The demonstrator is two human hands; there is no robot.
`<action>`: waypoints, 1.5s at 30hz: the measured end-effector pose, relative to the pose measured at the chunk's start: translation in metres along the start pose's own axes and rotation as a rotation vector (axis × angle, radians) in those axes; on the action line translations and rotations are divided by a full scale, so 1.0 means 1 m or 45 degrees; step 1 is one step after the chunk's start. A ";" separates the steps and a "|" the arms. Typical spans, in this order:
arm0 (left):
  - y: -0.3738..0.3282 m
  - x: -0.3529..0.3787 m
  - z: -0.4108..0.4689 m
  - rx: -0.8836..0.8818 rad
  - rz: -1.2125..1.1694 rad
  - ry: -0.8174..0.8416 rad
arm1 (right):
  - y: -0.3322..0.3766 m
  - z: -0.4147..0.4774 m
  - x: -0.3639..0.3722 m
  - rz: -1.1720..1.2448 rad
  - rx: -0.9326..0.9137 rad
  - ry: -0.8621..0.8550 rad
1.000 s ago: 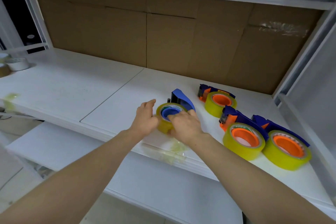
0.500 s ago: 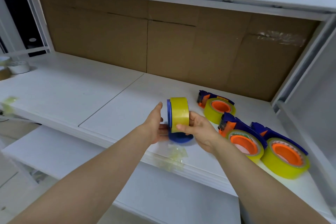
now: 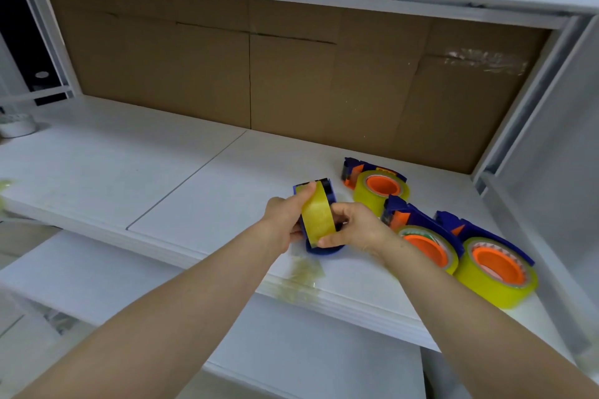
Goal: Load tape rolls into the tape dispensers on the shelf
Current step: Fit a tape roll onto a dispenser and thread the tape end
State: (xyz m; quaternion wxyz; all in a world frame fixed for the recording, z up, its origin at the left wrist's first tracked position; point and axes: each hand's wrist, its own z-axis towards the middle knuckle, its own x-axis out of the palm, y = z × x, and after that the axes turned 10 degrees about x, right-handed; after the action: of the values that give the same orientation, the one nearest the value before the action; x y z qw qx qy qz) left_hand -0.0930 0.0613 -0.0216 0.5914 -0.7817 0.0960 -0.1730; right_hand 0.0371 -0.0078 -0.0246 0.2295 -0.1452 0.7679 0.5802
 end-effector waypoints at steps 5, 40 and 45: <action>-0.003 0.007 -0.001 0.055 -0.223 0.065 | 0.007 -0.003 -0.013 0.498 0.302 -0.077; 0.008 0.002 -0.008 0.200 -0.173 0.387 | 0.000 -0.013 -0.011 0.548 0.137 -0.279; 0.009 0.002 -0.006 0.189 -0.243 0.309 | -0.004 -0.017 -0.008 0.494 0.174 -0.196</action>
State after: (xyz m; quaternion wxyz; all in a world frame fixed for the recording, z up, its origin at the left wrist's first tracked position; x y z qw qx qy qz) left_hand -0.0928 0.0529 -0.0287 0.6124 -0.7148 0.0790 -0.3282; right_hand 0.0423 -0.0251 -0.0199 0.1808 0.0659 0.7992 0.5694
